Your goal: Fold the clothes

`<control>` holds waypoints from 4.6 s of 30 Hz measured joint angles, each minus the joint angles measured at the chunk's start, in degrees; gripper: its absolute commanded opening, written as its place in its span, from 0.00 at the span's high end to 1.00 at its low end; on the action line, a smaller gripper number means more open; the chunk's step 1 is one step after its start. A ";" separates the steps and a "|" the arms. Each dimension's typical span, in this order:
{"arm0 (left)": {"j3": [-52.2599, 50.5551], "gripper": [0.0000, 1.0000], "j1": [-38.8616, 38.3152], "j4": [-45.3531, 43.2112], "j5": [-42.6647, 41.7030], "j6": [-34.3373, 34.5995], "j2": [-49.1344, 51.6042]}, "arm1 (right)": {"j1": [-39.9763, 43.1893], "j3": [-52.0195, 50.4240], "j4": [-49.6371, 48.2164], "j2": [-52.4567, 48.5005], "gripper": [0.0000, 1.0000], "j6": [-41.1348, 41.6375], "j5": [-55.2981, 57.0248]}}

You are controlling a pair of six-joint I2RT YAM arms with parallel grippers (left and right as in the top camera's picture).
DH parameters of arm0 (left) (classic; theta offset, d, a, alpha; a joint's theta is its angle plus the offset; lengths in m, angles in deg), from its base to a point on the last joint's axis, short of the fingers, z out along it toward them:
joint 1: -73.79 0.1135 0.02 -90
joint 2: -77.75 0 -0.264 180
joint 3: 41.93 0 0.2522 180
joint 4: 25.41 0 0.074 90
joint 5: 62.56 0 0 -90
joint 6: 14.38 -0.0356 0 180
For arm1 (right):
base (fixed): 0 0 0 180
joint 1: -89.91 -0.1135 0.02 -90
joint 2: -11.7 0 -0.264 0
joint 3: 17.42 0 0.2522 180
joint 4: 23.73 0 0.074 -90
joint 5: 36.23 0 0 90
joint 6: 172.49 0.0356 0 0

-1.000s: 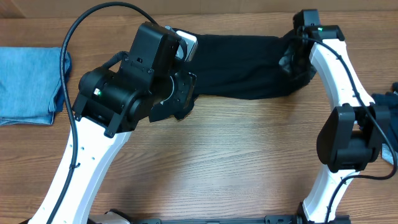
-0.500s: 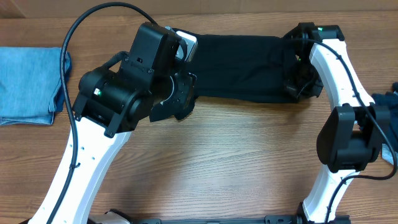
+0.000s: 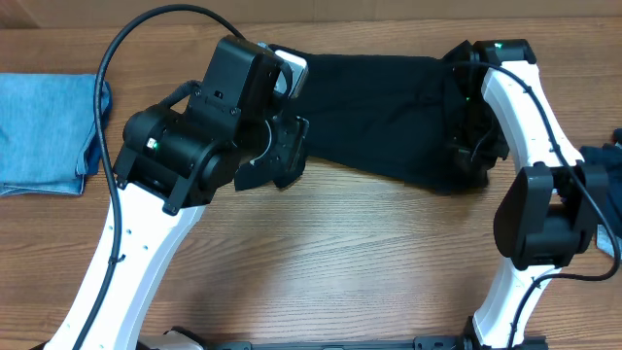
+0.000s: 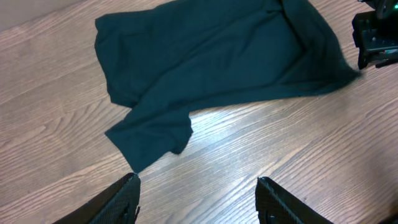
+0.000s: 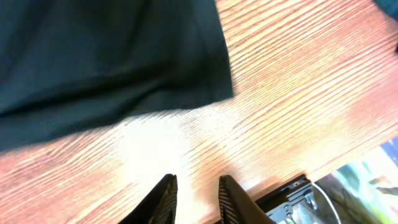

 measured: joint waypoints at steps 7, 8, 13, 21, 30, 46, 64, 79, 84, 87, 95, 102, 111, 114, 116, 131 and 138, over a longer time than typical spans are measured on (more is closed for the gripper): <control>-0.22 0.44 0.00 8.00 0.79 0.11 0.00 | -0.66 0.00 -1.09 0.00 0.65 -1.53 0.17; -0.55 0.43 0.00 8.44 1.14 0.48 0.00 | -0.66 0.00 -1.81 0.00 0.65 -1.57 0.17; -8.15 0.36 0.00 5.66 2.21 3.50 -0.07 | -0.66 0.00 -5.55 0.00 0.59 -1.73 -0.92; -35.04 0.30 0.04 -19.78 -2.67 1.44 0.59 | -0.66 0.00 -12.24 0.00 0.55 -6.08 -9.70; -47.21 0.32 -0.04 -44.24 1.14 -4.59 2.05 | -0.66 0.00 -15.17 0.00 0.55 -8.83 -17.07; -48.24 0.36 -3.02 -49.72 10.27 -4.52 15.56 | -0.66 0.00 -14.95 0.00 0.56 -9.97 -18.05; -48.24 0.37 -3.06 -57.11 17.59 -4.31 16.41 | -0.66 0.00 -14.51 0.00 0.57 -10.38 -18.29; -45.90 0.86 -3.06 -51.17 20.65 -3.08 20.37 | -0.66 0.00 -14.27 0.00 0.57 -10.47 -18.29; -41.77 0.95 -3.06 -44.19 23.50 -2.80 19.58 | -0.66 0.00 -14.32 0.00 0.56 -10.49 -18.29; -39.19 0.96 -3.06 -40.19 25.46 -2.32 18.05 | -0.66 0.00 -14.29 0.00 0.56 -10.47 -18.27; -35.89 0.96 -3.06 -31.87 29.31 -0.83 11.63 | -0.66 0.00 -14.19 0.00 0.56 -11.54 -18.27; -35.12 0.91 -3.06 -30.97 31.91 -3.13 4.70 | -0.66 0.00 -14.05 0.00 0.55 -11.98 -18.25; -33.83 0.93 -3.06 -28.06 22.18 -5.01 1.07 | -0.66 0.00 -11.78 0.00 0.46 -11.98 -18.25; -33.46 0.92 -3.06 -28.00 21.55 -5.01 1.07 | -0.66 -0.09 -12.48 0.00 0.46 -12.09 -18.27; -32.89 0.92 -3.06 -27.32 21.16 -5.01 1.07 | -0.66 -1.11 -13.29 0.00 0.46 -12.07 -18.27; -31.85 0.87 -3.06 -25.07 20.50 -5.18 1.07 | -0.37 -26.64 -35.52 2.03 0.82 -9.18 -23.82; -31.85 0.77 -3.06 -24.74 18.23 -5.27 1.07 | 1.77 -30.36 -36.41 4.07 0.96 -3.06 -21.79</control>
